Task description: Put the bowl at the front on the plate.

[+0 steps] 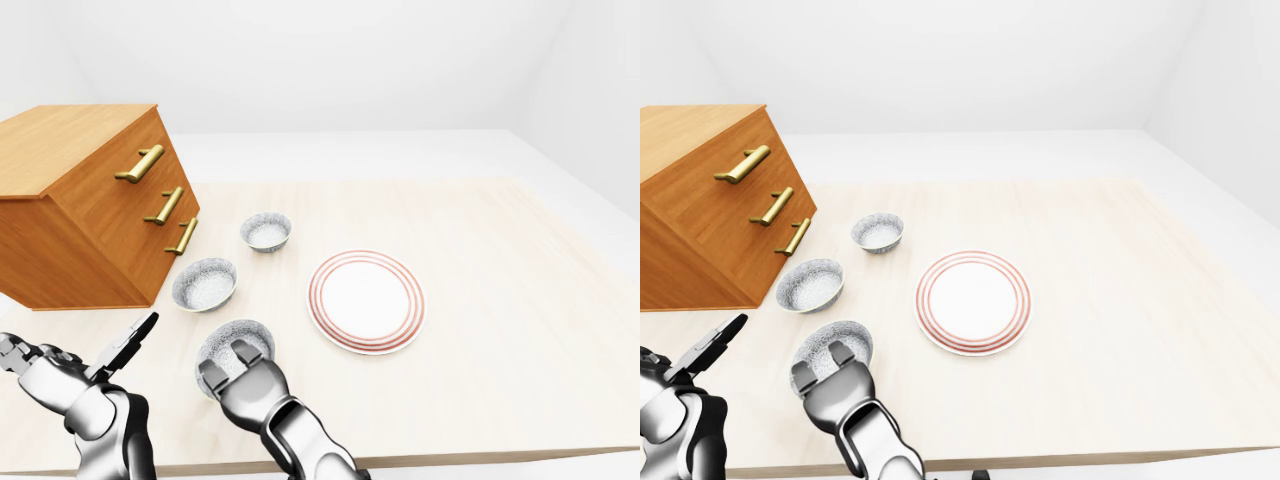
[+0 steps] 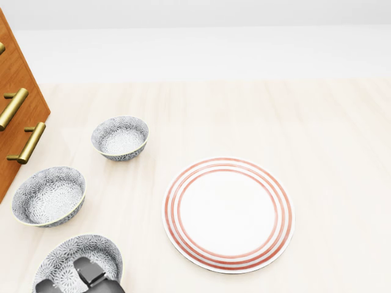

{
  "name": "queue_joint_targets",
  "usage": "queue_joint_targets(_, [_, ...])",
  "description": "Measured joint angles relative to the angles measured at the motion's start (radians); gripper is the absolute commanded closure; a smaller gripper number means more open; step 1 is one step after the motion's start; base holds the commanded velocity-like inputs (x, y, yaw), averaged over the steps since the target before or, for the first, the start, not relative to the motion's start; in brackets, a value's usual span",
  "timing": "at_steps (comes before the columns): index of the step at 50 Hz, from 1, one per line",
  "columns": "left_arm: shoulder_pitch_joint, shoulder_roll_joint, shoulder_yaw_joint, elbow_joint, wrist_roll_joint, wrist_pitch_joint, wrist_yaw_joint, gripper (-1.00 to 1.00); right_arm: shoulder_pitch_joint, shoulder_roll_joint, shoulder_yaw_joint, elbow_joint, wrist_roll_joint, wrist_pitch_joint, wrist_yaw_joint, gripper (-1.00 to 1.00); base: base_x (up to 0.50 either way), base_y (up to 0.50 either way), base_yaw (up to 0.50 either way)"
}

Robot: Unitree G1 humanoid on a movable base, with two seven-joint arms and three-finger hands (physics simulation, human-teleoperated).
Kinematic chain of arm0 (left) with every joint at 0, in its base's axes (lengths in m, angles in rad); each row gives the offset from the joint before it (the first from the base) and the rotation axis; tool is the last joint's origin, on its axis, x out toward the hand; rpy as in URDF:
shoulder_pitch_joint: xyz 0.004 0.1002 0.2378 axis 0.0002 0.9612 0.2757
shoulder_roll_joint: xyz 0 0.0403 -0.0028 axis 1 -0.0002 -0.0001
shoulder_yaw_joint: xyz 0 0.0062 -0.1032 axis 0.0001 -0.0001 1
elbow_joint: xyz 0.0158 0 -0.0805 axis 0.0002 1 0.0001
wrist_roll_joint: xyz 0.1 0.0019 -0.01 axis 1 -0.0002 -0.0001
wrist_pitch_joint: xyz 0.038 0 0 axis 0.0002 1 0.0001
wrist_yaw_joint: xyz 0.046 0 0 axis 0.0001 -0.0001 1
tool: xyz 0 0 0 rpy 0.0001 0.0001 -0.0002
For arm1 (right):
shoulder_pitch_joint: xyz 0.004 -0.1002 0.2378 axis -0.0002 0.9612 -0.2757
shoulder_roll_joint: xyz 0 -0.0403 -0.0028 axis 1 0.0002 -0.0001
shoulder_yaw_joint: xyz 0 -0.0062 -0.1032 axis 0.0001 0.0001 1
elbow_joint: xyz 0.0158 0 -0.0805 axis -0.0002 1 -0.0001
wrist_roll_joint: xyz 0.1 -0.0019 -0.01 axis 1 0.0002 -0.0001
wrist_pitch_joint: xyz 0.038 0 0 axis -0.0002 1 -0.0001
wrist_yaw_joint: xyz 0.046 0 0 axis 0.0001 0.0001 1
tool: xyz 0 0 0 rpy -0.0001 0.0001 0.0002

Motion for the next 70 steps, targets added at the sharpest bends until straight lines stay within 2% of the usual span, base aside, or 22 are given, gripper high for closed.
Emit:
queue_joint_targets(14, [-0.001, 0.000, 0.001, -0.001, -0.001, 0.002, 0.000, -1.00, 0.018, -0.019, 0.005, -0.010, 0.039, 0.000, -0.003, -1.00, 0.00, 0.00, 0.00])
queue_joint_targets(38, [0.000, 0.000, 0.002, -0.004, -0.002, 0.003, 0.000, -1.00, 0.025, -0.037, 0.015, -0.057, 0.015, 0.000, 0.007, -1.00, 0.00, 0.00, 0.00])
queue_joint_targets(70, [-0.002, 0.001, -0.001, 0.004, -0.007, -0.008, 0.000, -1.00, -0.027, 0.003, -0.087, 0.126, 0.063, 0.000, -0.048, -1.00, 0.00, 0.00, 0.00])
